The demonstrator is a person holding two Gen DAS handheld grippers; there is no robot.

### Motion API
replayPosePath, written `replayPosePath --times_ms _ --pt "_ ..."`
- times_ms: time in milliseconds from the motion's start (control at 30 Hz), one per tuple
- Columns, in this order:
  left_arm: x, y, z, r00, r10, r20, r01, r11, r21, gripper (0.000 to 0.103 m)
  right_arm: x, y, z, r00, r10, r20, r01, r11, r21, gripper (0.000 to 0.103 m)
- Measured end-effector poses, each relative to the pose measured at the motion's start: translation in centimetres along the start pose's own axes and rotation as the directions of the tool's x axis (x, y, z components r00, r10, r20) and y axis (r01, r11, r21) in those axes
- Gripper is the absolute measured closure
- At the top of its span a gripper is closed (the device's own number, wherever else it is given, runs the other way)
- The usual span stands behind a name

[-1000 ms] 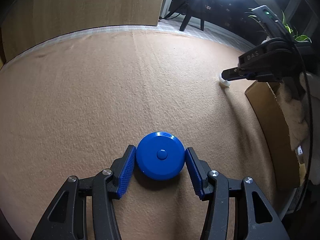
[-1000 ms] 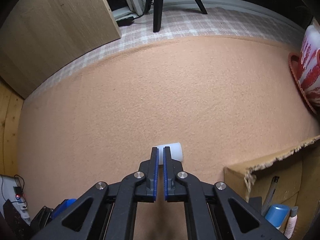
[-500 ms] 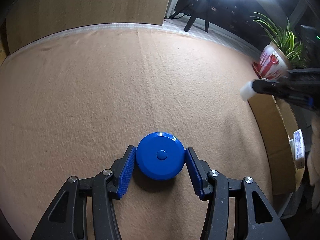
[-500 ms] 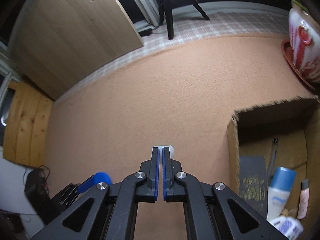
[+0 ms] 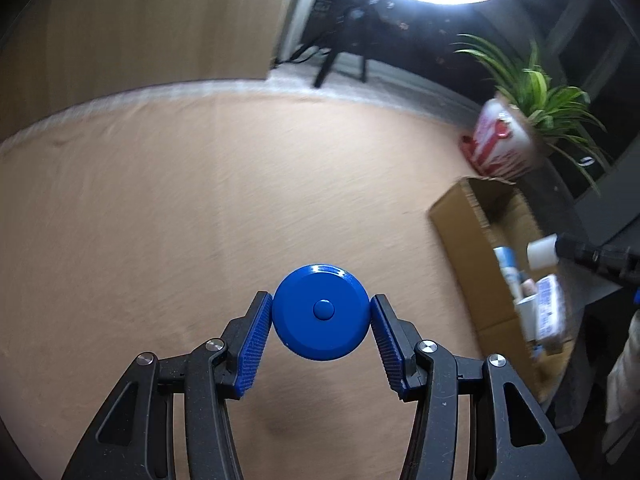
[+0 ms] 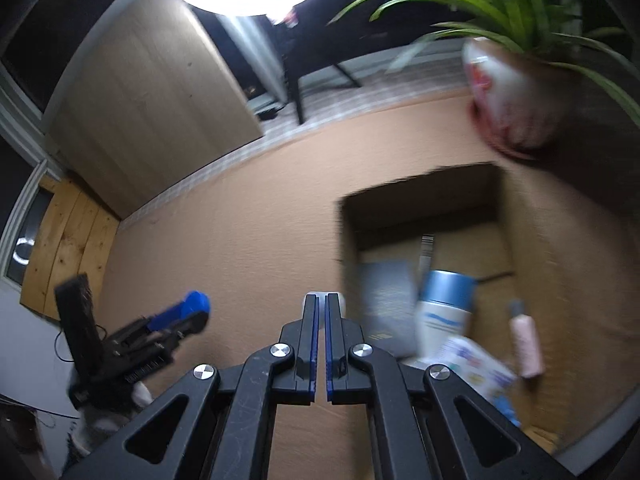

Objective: Organize objects
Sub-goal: 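Carry tape measure and eraser into the box and open both tools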

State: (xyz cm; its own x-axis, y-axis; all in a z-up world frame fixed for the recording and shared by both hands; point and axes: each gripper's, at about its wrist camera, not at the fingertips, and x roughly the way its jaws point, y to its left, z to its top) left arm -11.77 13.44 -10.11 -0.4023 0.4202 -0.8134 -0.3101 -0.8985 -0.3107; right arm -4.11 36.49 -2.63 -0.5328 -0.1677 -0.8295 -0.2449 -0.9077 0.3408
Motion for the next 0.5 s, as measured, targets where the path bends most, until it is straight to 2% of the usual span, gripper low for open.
replayPosePath --times_ms 267,500 --pt "0.7 -7.1 2.8 0.998 -0.065 0.022 0.063 0.993 0.098 0.049 -3.4 -5.2 -1.4 0.997 -0.063 0.05 0.06 0.997 0.054 0.1" --pt "2.7 -13.7 4.0 0.994 -0.105 0.006 0.102 0.978 0.179 0.049 -4.3 -7.6 -2.0 0.996 -0.07 0.051 0.066 0.995 0.075 0.1"
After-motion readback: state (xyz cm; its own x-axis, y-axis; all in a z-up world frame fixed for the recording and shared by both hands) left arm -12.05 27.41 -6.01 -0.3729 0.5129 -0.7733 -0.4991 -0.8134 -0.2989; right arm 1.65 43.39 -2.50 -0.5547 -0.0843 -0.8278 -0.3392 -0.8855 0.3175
